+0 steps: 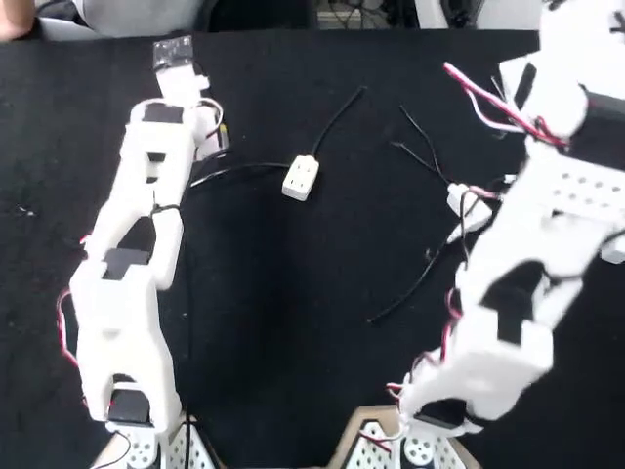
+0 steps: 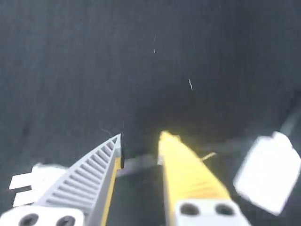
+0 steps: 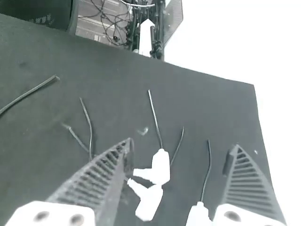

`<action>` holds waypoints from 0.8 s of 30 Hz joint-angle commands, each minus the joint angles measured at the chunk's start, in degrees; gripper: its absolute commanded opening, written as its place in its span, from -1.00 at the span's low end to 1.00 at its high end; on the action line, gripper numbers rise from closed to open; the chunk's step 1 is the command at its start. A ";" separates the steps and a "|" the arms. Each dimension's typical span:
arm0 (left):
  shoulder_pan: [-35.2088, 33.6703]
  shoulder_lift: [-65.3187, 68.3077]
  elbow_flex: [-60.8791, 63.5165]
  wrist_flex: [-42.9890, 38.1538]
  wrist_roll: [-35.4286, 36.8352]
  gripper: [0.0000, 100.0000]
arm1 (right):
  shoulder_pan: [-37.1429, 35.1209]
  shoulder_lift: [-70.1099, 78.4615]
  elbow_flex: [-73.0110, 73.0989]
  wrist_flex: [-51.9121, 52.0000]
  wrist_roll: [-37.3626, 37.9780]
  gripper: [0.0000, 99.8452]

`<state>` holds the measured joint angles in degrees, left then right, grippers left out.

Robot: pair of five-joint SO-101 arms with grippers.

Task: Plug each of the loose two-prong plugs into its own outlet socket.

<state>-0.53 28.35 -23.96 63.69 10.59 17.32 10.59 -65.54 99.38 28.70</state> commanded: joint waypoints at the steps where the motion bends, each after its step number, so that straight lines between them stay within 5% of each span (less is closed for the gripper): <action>1: 2.86 -9.32 -3.03 5.19 0.00 -0.68 | 1.58 -12.09 7.87 1.85 -0.35 -0.40; 10: 16.13 -26.99 17.36 -1.32 1.41 -0.67 | 9.32 -29.85 33.36 -1.85 2.73 -0.40; 17: 23.69 -33.05 37.85 -26.90 1.49 -0.66 | 13.36 -39.60 51.30 -8.70 3.69 -0.40; 21: 24.31 -28.57 45.05 -45.10 2.29 -0.48 | 13.45 -46.11 59.03 -9.23 7.12 -0.40; 24: 23.69 -23.30 41.27 -46.15 7.30 -0.48 | 13.45 -51.38 64.13 -9.23 9.41 -0.40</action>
<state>23.21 2.95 20.62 21.49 13.85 29.89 -35.38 -4.79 91.38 35.82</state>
